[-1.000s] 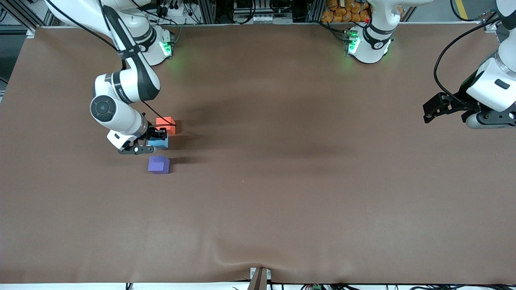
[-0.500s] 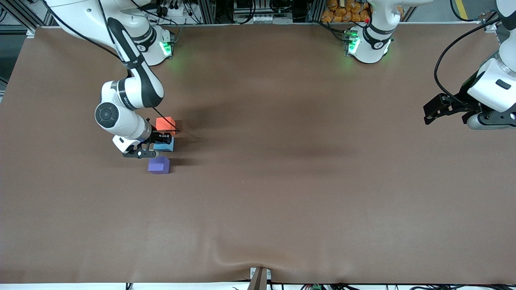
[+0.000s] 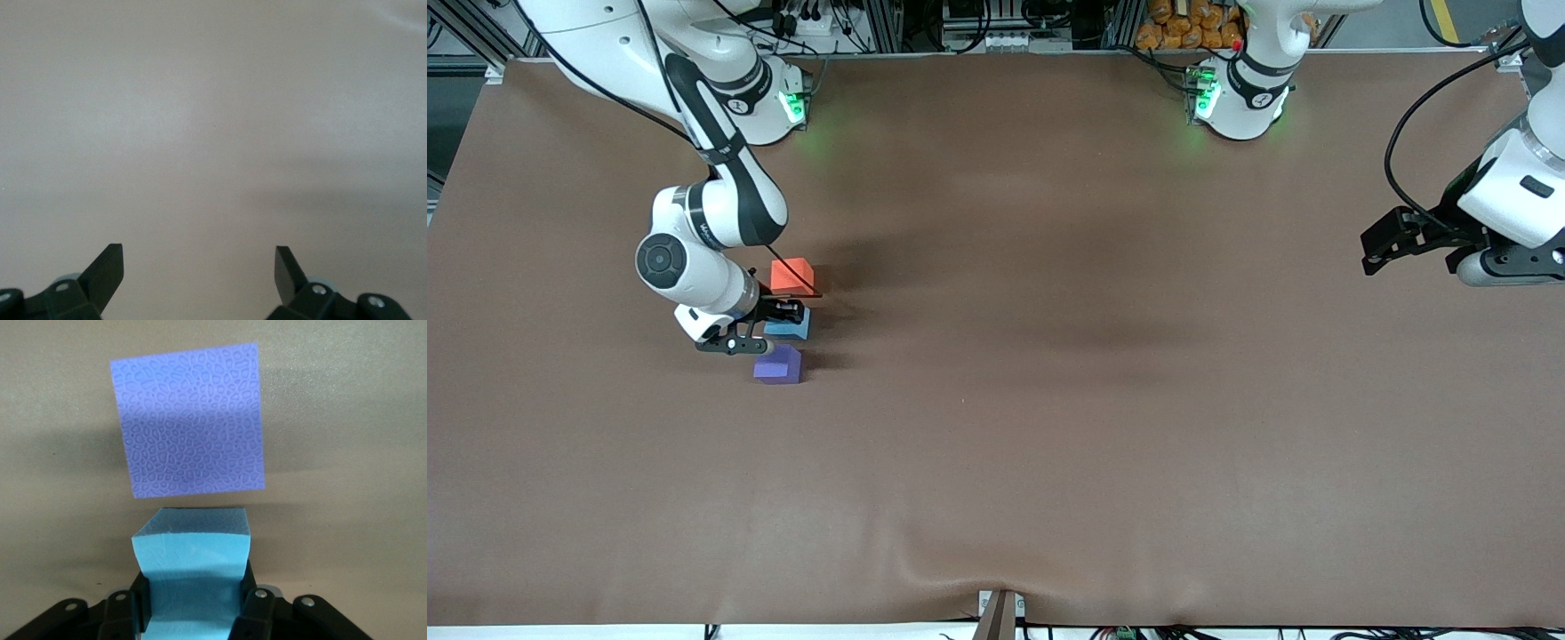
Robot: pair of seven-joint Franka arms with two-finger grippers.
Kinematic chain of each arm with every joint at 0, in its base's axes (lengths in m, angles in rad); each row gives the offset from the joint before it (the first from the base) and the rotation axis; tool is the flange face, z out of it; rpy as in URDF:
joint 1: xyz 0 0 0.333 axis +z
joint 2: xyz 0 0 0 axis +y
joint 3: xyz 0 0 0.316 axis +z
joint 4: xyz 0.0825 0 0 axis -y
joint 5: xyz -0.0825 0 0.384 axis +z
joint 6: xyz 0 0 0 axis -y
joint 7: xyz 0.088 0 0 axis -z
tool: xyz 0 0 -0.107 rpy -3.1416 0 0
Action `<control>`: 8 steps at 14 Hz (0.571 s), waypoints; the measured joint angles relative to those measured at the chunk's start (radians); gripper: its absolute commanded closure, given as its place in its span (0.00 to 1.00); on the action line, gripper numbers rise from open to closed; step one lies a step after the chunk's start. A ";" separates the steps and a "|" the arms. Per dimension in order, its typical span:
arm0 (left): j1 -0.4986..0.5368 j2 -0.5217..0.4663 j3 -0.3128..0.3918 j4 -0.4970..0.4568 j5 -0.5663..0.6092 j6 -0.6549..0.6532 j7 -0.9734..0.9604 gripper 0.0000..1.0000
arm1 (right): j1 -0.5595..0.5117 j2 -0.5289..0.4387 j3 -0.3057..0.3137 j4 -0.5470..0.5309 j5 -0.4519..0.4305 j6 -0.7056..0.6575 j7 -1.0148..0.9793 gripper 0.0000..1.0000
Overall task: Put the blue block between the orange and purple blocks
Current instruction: 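Lower the blue cube onto the table and open the right gripper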
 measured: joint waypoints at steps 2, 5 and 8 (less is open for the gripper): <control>0.000 0.000 0.000 0.000 0.000 0.000 0.000 0.00 | 0.000 0.000 0.000 0.000 0.000 0.000 0.000 0.66; 0.000 0.000 0.000 0.000 0.000 0.000 0.000 0.00 | 0.000 0.000 0.000 0.000 0.000 0.000 0.000 0.66; 0.000 0.000 0.000 0.000 0.000 0.000 0.000 0.00 | -0.001 0.002 0.000 0.003 0.000 0.012 -0.016 0.67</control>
